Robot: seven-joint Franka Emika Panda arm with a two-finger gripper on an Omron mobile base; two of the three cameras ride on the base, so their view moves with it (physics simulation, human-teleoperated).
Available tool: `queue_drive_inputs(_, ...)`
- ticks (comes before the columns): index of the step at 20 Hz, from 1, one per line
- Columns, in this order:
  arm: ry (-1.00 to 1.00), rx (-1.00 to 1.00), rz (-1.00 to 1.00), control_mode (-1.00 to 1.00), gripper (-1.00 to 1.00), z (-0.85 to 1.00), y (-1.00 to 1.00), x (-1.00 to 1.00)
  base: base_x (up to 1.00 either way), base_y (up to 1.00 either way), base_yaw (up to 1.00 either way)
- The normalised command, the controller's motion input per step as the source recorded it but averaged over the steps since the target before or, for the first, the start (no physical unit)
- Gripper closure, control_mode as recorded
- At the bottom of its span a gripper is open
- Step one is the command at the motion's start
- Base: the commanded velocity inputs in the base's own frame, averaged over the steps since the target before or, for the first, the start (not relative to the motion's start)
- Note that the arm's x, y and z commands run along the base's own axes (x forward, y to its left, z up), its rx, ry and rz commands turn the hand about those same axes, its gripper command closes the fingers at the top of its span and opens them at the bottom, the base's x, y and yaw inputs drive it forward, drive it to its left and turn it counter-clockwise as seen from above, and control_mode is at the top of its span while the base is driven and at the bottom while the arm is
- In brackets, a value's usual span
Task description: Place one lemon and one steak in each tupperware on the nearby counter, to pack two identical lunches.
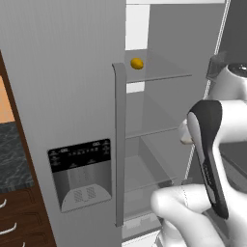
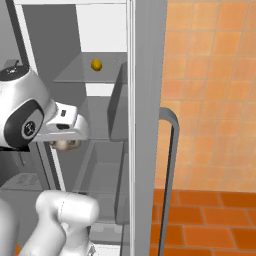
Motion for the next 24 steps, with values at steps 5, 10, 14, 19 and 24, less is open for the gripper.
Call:
queue_drive_inputs(5, 0.01, 0.01, 0.0, 1.0, 1.0, -0.02, 0.0, -0.31, -0.53, 0.0, -0.01)
queue_drive_inputs(10, 0.0, 0.0, 0.0, 1.0, 1.0, 0.0, 0.0, 0.0, -0.72, 0.55, -0.02)
queue_drive_inputs(14, 0.0, 0.0, 0.0, 1.0, 1.0, 0.0, 0.0, 0.0, -0.37, 1.0, -0.01)
queue_drive_inputs(19, 0.0, 0.0, 0.0, 1.0, 1.0, 0.0, 0.0, 0.0, -0.13, 1.0, 0.0)
queue_drive_inputs(24, 0.0, 0.0, 0.0, 1.0, 1.0, 0.0, 0.0, 0.0, -0.01, 1.0, 0.0)
